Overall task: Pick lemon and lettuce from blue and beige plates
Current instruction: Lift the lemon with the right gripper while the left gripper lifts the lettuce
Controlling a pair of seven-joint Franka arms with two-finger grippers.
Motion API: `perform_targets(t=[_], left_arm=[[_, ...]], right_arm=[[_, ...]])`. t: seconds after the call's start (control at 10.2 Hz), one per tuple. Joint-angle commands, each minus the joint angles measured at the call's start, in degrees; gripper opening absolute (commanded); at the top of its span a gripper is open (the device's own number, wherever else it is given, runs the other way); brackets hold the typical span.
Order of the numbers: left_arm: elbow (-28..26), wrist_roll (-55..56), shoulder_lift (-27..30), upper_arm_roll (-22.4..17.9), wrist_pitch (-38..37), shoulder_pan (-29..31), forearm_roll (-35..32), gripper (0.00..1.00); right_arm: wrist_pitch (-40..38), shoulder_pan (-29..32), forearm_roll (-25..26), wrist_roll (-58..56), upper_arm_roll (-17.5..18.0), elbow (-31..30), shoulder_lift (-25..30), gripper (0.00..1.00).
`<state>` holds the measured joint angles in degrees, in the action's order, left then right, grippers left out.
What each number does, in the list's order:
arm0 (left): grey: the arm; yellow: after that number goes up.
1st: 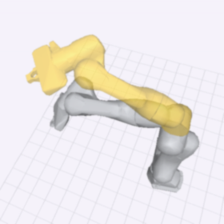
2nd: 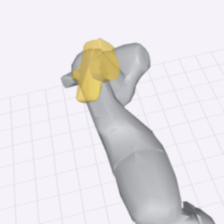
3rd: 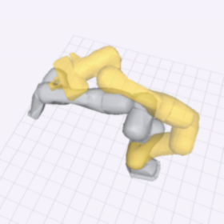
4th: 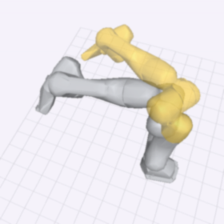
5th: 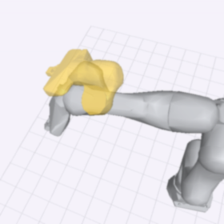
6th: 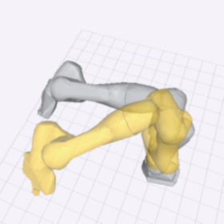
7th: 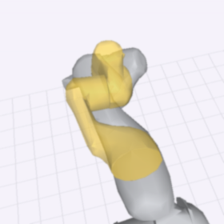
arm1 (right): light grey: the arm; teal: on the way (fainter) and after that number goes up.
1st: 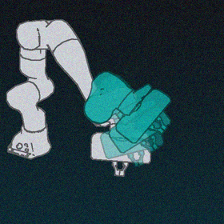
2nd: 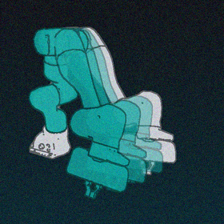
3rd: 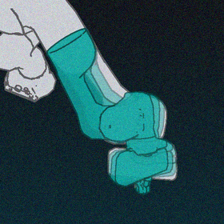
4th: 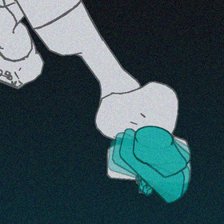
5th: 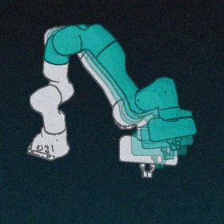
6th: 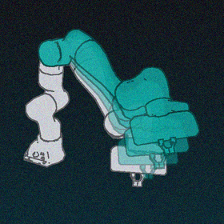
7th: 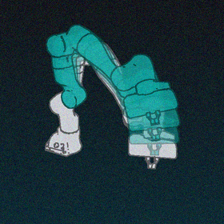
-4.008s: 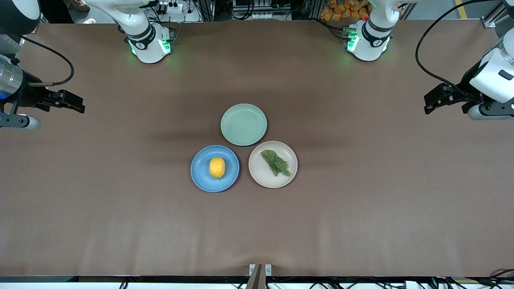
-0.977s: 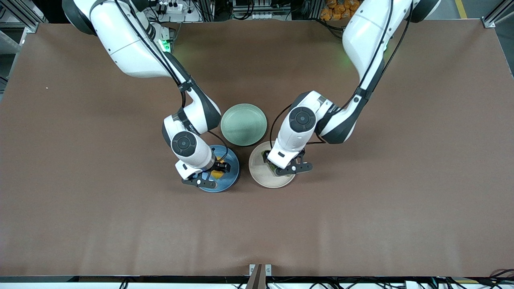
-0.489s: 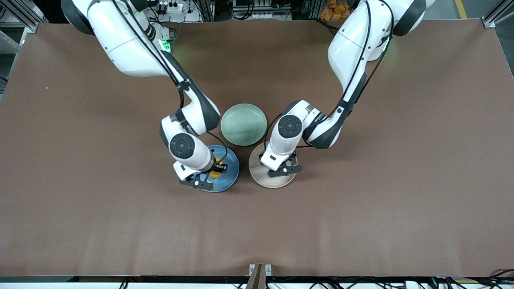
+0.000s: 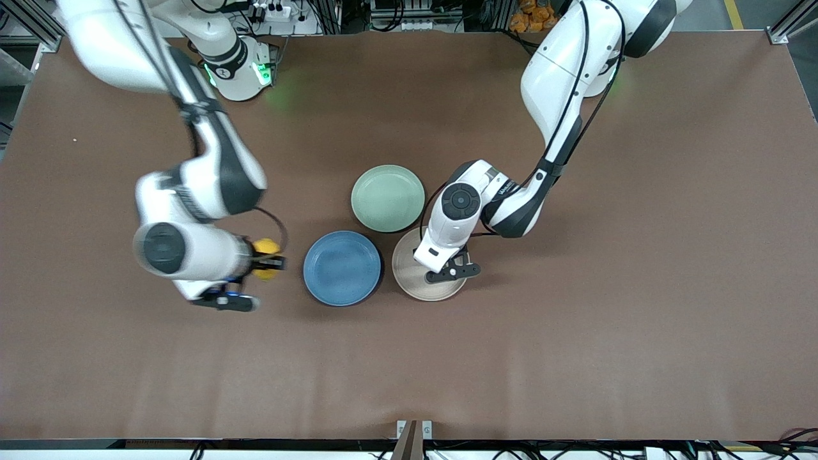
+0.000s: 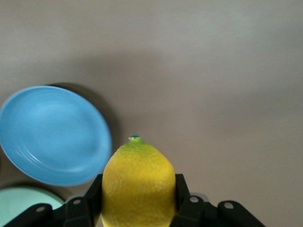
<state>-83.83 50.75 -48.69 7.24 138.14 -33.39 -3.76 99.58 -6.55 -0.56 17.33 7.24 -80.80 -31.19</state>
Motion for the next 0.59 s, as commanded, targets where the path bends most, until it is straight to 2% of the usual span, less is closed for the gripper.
perform_targets(t=[0.0,0.1,0.2,0.49], left_arm=[[1.1,2.0,-0.2,-0.7,-0.2,-0.9,-1.8,0.00],[1.1,2.0,0.2,-0.7,-0.5,-0.9,-1.8,0.00],[1.1,2.0,0.5,-0.7,-0.9,-0.9,-1.8,0.00],[1.1,2.1,2.5,-0.8,-3.5,-0.6,-1.7,0.00]], right_arm=[[-1.0,8.6,-0.3,-14.5,0.8,-3.7,2.5,0.00],[0.0,12.3,0.1,-20.4,0.7,-4.7,2.5,0.00],[1.1,13.9,3.3,-23.7,0.6,-5.5,2.4,0.00],[20.9,19.9,4.6,-28.2,0.7,-17.3,1.5,0.00]])
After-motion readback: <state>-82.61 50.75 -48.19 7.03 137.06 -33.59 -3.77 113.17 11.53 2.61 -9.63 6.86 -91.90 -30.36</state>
